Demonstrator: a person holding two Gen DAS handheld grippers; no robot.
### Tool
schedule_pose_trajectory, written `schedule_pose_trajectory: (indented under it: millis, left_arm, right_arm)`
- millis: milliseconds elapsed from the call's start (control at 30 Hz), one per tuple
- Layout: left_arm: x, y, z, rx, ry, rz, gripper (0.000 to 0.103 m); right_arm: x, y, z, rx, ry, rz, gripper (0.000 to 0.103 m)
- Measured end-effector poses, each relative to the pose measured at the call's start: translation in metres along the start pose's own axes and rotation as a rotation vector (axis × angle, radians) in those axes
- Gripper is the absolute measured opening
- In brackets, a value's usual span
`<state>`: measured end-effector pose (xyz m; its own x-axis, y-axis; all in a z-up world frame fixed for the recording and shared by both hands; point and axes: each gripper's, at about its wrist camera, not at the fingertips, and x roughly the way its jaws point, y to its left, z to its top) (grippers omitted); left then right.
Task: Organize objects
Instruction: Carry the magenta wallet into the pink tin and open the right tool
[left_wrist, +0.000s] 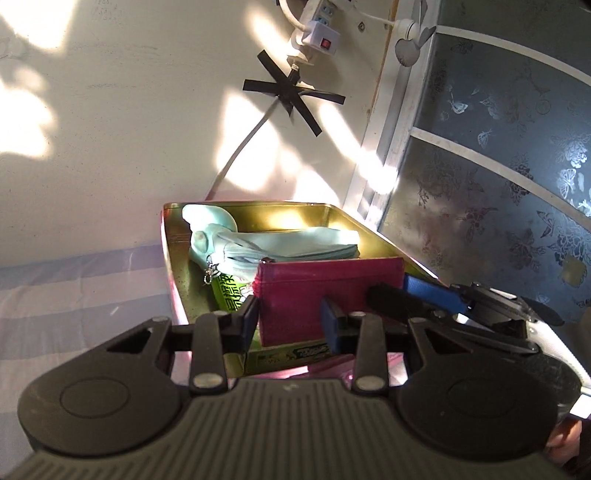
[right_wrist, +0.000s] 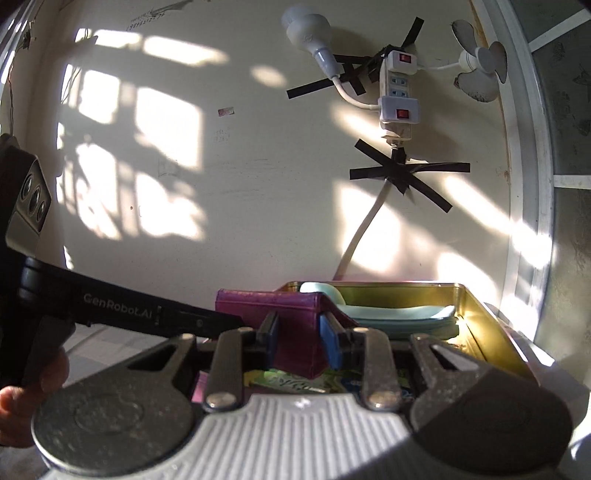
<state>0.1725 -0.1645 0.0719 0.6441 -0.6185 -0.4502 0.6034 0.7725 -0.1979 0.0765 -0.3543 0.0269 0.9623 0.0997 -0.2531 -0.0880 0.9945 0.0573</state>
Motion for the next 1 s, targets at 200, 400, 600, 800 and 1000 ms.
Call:
schedule_pose_trajectory:
  millis: [200,400,600,800,1000]
  left_arm:
    - [0.052,0.0,0.005,0.006,0.13,0.14,0.04]
    - [0.049,0.009,0.008,-0.065,0.154,0.153,0.042]
    - [0.008,-0.024,-0.002,0.051,0.102,0.201,0.048]
    - [-0.03,-0.04,-0.02,0.116,0.057,0.27,0.055]
    - [-0.06,-0.032,-0.045,0.11,0.042,0.339,0.055]
  right_arm:
    - [0.049,-0.01,-0.011,-0.059,0.076,-0.088,0.026]
    - [0.045,-0.028,-0.015,0.046,0.081,-0.14,0.03]
    - [0.006,-0.029,-0.015,0.167,0.04,-0.121,0.032]
    - [-0.032,-0.021,-0.026,0.286,0.032,-0.103,0.032]
    - [-0.047,0.001,-0.033,0.288,0.081,-0.077,0.033]
